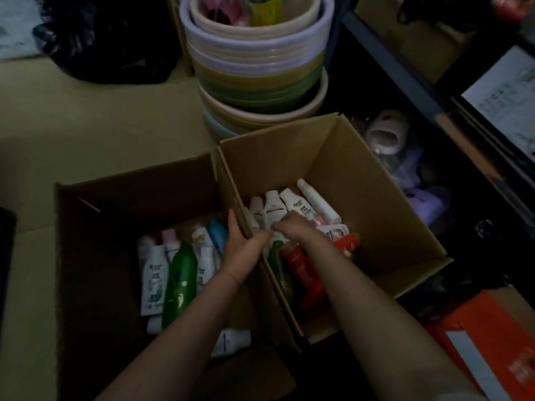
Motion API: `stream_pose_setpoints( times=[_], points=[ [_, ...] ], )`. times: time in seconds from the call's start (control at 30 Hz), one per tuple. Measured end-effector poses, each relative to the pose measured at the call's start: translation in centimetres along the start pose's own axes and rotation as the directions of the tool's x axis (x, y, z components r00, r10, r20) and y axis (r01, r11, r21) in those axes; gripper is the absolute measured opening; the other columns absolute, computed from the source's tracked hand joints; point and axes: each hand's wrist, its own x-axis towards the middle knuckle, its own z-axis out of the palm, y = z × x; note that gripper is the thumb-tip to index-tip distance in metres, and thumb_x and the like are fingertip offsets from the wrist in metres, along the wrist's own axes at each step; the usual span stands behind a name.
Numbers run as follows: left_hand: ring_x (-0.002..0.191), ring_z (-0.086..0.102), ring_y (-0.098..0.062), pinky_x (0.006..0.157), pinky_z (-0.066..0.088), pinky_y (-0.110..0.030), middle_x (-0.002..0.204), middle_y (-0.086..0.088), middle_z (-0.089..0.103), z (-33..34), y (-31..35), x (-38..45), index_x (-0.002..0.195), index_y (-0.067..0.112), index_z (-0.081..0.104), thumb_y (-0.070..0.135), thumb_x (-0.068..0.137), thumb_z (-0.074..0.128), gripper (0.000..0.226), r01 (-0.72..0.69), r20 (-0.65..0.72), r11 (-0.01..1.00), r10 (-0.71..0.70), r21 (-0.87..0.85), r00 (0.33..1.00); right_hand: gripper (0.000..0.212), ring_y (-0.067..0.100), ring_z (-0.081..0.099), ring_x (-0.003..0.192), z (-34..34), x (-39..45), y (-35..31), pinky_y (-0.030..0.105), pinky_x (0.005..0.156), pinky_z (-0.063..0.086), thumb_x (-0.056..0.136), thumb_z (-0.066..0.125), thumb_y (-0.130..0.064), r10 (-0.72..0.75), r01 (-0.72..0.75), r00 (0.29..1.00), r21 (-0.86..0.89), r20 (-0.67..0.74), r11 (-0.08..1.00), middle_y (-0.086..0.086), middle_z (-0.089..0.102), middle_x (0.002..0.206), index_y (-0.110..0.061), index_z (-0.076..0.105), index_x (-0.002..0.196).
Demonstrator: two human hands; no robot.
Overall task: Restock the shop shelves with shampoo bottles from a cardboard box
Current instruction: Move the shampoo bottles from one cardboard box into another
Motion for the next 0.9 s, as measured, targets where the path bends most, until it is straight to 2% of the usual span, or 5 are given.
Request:
stream_pose_setpoints(
  times=[0.33,0.5,0.7,0.8,0.9],
  points=[
    [0.13,0.053,-0.014,0.111,0.043,-0.047,0.147,0.005,0.05,-1.0,-0.9,0.3,0.154,0.039,0.022,0.031,0.077,0.076,0.094,-0.099,0.022,0.994,0.1,-0.039,0.995,0.055,0.028,0.053,0.111,4.9,4.4,5.5,0.033,0.093,0.041,0.099,0.048,-0.021,0.104,-0.1,0.992,-0.053,0.074,0.994,0.014,0.051,0.135,-0.01,0.029,0.15],
    [0.13,0.052,-0.015,0.111,0.043,-0.047,0.146,0.006,0.051,-0.6,-0.7,0.1,0.154,0.039,0.023,0.03,0.078,0.074,0.092,-0.113,0.016,0.993,0.114,-0.043,0.993,0.032,0.029,0.057,0.112,3.8,4.9,5.5,0.038,0.098,0.048,0.092,0.056,-0.015,-0.193,0.199,0.98,-0.259,0.051,0.945,0.014,0.056,0.131,-0.015,0.06,0.124],
    [0.127,0.054,-0.015,0.098,0.052,-0.027,0.146,-0.002,0.05,-0.7,-0.4,-0.1,0.155,0.031,0.022,0.012,0.09,0.07,0.083,-0.142,0.025,0.989,0.143,-0.046,0.989,0.047,0.021,0.055,0.108,1.5,2.3,0.1,0.026,0.079,0.045,0.09,0.067,-0.02,-0.406,0.406,0.91,0.026,0.08,0.914,0.008,0.054,0.128,-0.017,0.048,0.134],
    [0.121,0.056,-0.015,0.074,0.055,-0.014,0.148,-0.004,0.047,-0.6,-0.2,-0.3,0.157,0.033,0.017,0.01,0.092,0.065,0.084,-0.122,0.035,0.992,0.123,-0.031,0.992,0.06,0.02,0.056,0.105,2.7,1.4,1.1,0.03,0.082,0.048,0.085,0.071,-0.045,-0.235,0.196,0.962,0.244,0.142,0.95,0.006,0.056,0.126,-0.017,0.045,0.132],
    [0.127,0.051,-0.017,0.095,0.05,-0.025,0.152,-0.001,0.043,-0.5,-0.1,-0.5,0.157,0.035,0.015,0.011,0.092,0.064,0.085,-0.122,-0.001,0.992,0.122,-0.021,0.993,0.088,0.034,0.059,0.11,4.9,1.4,4.3,0.045,0.096,0.048,0.075,0.063,-0.073,0.14,-0.195,0.916,0.113,0.375,0.974,0.014,0.058,0.13,-0.011,0.043,0.135]
  ],
)
